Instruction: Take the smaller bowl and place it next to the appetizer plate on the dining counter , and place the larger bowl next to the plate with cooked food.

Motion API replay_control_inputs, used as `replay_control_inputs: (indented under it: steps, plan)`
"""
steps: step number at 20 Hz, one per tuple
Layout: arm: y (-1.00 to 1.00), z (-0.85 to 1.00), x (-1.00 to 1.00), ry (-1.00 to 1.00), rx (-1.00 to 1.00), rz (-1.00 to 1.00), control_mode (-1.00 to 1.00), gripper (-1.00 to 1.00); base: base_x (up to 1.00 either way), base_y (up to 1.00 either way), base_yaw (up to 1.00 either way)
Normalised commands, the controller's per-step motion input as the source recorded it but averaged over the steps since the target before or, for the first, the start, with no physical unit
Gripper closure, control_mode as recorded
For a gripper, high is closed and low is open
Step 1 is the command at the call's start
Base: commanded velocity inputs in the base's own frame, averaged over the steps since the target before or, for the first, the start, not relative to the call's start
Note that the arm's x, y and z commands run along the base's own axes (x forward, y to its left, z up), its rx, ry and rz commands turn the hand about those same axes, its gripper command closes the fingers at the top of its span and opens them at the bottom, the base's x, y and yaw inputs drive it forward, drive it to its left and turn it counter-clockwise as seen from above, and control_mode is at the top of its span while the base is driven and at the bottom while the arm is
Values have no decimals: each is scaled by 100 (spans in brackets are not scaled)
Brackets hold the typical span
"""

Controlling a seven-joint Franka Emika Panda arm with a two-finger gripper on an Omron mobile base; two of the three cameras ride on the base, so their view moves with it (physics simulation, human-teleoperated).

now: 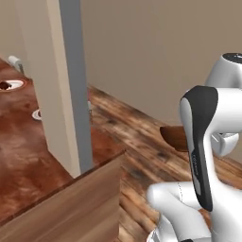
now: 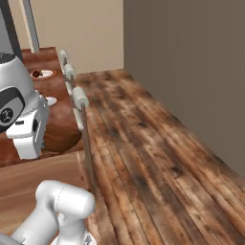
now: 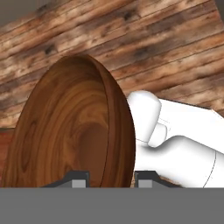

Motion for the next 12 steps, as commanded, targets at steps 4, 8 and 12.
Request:
replay_control_inputs:
  steps: [4,8,12]
  plan:
    - [0,0,0,0,0,0,100,100,87,-100,42]
    - [0,0,0,0,0,0,100,100,66,-100,48]
    - [0,0,0,0,0,0,100,100,50,-100,51]
